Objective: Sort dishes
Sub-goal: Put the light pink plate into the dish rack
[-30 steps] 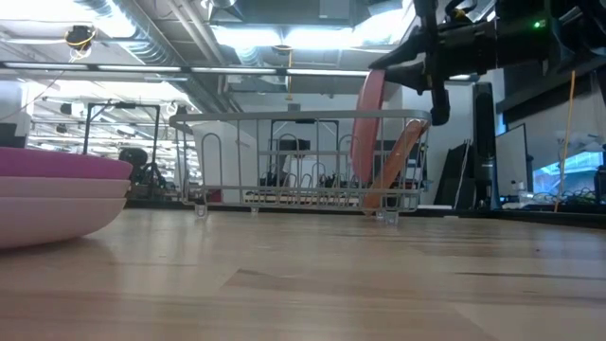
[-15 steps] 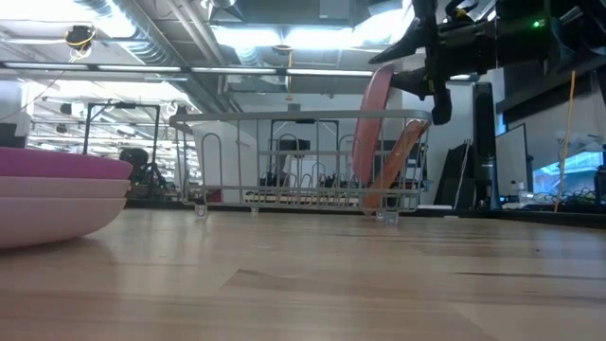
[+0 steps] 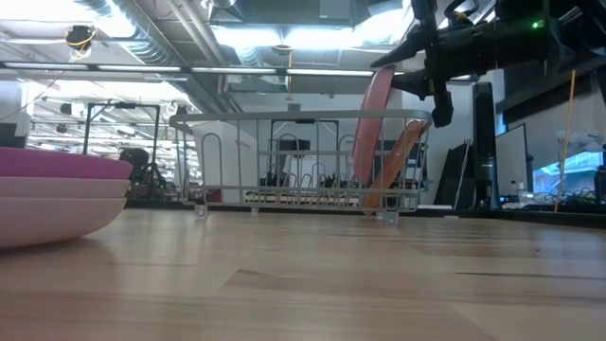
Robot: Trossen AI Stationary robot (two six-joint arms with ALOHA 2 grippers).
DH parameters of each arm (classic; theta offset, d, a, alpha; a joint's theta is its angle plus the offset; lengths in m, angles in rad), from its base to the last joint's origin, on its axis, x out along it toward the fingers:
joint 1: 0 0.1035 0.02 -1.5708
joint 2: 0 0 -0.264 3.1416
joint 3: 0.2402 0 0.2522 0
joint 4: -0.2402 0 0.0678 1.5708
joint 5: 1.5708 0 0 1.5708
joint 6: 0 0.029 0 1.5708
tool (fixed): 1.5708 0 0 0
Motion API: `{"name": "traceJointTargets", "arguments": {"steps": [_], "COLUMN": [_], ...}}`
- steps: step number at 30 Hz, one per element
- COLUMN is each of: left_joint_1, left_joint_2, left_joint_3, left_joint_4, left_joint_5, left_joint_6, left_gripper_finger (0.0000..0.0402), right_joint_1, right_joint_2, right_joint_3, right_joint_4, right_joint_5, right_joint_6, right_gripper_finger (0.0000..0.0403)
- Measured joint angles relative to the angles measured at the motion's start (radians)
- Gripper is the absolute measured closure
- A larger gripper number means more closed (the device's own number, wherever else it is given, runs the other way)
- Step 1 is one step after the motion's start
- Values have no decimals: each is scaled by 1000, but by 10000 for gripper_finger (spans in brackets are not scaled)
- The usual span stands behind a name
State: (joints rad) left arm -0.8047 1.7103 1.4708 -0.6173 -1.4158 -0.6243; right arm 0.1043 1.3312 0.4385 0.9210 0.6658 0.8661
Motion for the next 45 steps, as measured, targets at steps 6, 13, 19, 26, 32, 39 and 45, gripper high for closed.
{"name": "traceJointTargets", "arguments": {"steps": [6,13,19,26,32,39,45], "left_joint_1": [0,7,101,299,465,596,642], "left_joint_2": [0,0,24,130,205,262,262], "left_joint_3": [0,0,0,0,0,0,0], "left_joint_4": [0,0,3,54,268,680,739], "left_joint_5": [23,30,29,31,171,447,562], "left_joint_6": [-5,-21,-54,-48,60,363,389], "left_gripper_finger": [247,247,247,247,247,247,247], "right_joint_1": [1,0,0,0,0,0,0], "right_joint_2": [-13,-94,-137,-137,-137,-137,-137], "right_joint_3": [1,1,0,0,0,0,0], "right_joint_4": [-95,-228,-312,-312,-313,-317,-318], "right_joint_5": [33,32,32,31,12,4,-4], "right_joint_6": [2,-9,-13,-14,-15,-15,-15], "right_gripper_finger": [308,330,336,336,336,336,336]}}
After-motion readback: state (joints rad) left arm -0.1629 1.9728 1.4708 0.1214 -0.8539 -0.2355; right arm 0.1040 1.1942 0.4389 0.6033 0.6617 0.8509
